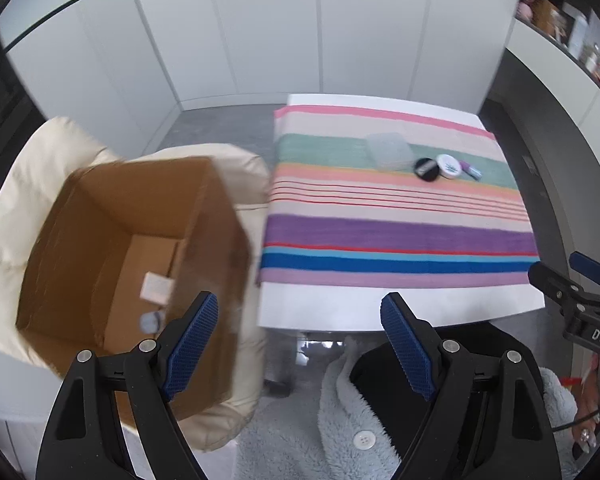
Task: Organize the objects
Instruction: 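Grasp the clear square case with the left tool while the right tool grasps the purple tube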
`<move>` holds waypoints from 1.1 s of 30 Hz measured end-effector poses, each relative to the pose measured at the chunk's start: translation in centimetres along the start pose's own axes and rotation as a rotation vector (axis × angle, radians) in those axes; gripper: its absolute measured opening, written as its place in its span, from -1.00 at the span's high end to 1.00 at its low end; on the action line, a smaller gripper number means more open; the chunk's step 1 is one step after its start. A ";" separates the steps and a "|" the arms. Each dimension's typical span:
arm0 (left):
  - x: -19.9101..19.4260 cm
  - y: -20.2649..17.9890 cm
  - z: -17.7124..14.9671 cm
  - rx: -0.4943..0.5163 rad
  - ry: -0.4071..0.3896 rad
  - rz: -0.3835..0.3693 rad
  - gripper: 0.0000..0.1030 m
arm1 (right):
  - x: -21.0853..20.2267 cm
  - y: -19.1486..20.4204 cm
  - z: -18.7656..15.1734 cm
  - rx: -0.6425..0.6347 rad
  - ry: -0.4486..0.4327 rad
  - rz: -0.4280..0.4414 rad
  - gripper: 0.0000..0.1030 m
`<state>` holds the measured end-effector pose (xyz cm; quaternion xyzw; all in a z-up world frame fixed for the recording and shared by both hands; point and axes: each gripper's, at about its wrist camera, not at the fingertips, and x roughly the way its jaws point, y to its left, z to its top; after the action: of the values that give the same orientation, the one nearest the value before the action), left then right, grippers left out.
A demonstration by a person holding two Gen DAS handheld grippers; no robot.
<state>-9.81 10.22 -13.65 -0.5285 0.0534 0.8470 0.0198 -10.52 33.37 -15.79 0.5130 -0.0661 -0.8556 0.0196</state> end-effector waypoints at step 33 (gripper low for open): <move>26.0 -12.2 16.6 -0.038 0.115 0.041 -0.79 | 21.0 -15.8 11.4 0.492 -0.024 -0.085 -0.99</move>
<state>-35.04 23.55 -30.60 -0.5753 0.0493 0.8164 -0.0106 -29.89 48.00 -30.99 0.4946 -0.2510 -0.8197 -0.1427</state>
